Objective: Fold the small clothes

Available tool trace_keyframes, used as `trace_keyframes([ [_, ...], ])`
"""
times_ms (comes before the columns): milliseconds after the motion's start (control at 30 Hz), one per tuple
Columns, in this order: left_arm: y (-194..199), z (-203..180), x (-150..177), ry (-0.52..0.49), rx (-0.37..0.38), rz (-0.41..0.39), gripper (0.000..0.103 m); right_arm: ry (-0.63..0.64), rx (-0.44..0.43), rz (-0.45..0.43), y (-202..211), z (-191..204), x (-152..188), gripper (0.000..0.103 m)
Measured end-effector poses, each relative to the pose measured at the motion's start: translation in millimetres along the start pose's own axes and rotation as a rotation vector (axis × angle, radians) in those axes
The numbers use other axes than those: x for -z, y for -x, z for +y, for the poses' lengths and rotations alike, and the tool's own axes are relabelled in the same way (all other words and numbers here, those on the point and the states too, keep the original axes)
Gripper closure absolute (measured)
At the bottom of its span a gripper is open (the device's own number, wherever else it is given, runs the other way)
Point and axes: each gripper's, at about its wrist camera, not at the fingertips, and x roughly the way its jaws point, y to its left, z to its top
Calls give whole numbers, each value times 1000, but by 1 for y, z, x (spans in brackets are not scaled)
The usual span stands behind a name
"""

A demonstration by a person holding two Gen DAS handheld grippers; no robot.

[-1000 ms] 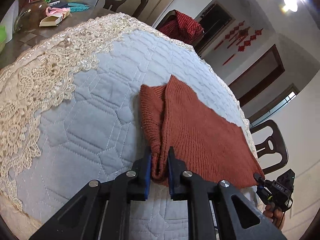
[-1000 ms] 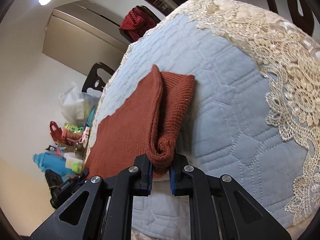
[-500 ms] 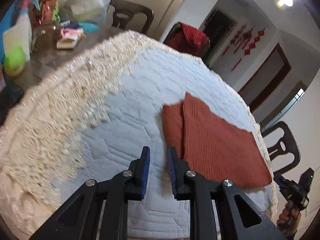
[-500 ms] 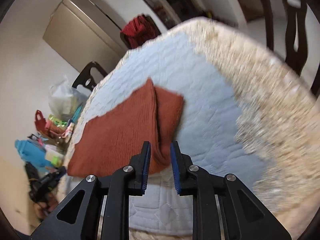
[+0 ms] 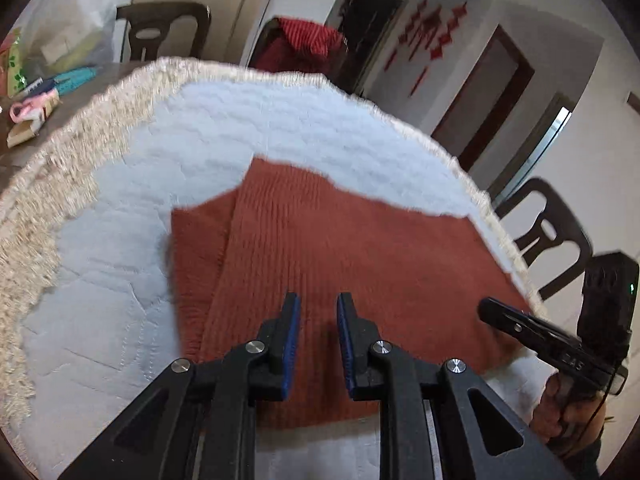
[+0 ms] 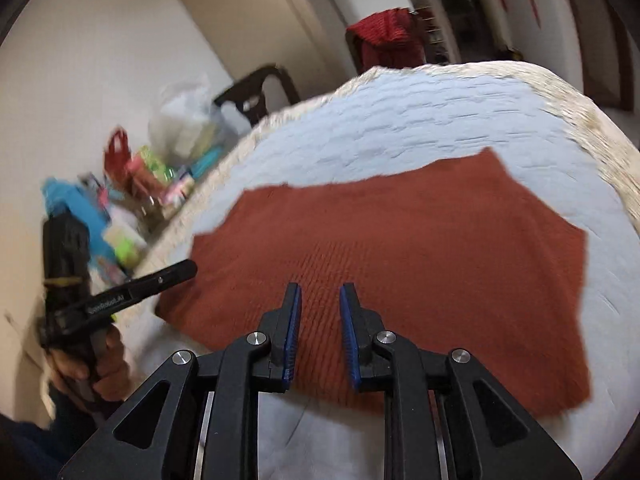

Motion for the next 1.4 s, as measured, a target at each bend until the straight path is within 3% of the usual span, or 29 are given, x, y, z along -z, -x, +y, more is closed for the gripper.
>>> trace_keyframes([
  [67, 0, 4, 5, 0, 8, -2, 82, 1, 41, 44, -14, -1, 2, 87],
  [300, 7, -3, -7, -42, -10, -41, 80, 57, 23, 14, -11, 16, -12, 87],
  [400, -5, 1, -8, -28, -7, -12, 80, 74, 30, 69, -33, 23, -12, 88],
  [633, -6, 1, 0, -48, -2, -33, 80, 97, 86, 97, -51, 23, -27, 96],
  [1000, -5, 6, 1, -25, 30, -41, 80, 82, 144, 119, -78, 18, -50, 97],
  [1267, -5, 9, 0, -20, 39, -44, 80, 94, 77, 78, -35, 38, -18, 97],
  [1400, -5, 9, 0, -25, 34, -43, 80, 108, 66, 72, -36, 36, 0, 96],
])
